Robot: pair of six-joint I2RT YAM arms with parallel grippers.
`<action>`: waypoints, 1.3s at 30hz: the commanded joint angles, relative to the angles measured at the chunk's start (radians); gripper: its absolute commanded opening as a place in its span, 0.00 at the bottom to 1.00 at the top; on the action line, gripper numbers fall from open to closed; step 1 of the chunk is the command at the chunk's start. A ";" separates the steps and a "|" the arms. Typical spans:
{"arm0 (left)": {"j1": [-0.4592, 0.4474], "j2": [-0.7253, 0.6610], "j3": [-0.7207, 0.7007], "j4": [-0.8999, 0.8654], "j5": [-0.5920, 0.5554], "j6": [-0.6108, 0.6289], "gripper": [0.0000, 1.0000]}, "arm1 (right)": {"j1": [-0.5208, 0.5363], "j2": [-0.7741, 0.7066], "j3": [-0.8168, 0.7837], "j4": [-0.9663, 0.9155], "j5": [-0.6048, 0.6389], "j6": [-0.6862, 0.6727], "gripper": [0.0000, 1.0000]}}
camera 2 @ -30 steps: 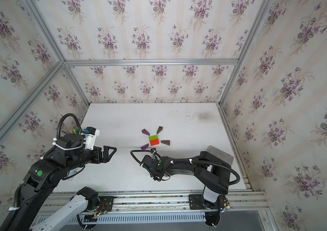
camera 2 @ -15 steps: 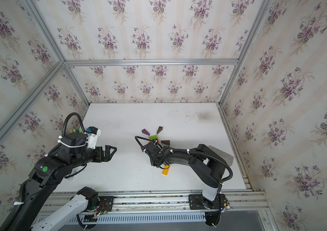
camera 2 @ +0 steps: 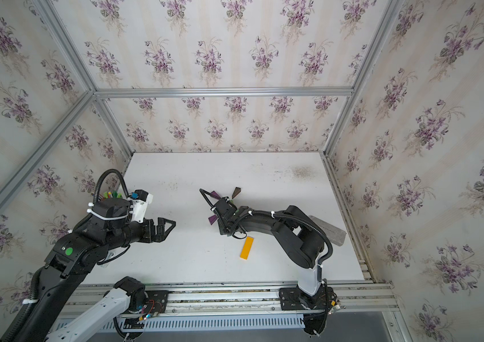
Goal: Assemble a small pinwheel with building blocks
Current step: Assemble the building block at the center of the board.
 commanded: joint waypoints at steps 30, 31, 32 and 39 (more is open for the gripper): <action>0.001 -0.008 0.001 0.015 0.009 -0.007 0.99 | -0.018 0.006 0.008 -0.077 0.040 -0.011 0.24; 0.001 -0.008 0.002 0.015 0.010 -0.008 0.99 | -0.019 0.007 0.008 -0.076 0.039 -0.013 0.24; 0.001 -0.006 0.003 0.016 0.009 -0.007 0.99 | -0.018 0.007 0.008 -0.075 0.036 -0.013 0.24; 0.001 -0.006 0.001 0.015 0.009 -0.006 0.99 | -0.020 0.013 0.020 -0.066 0.033 -0.017 0.24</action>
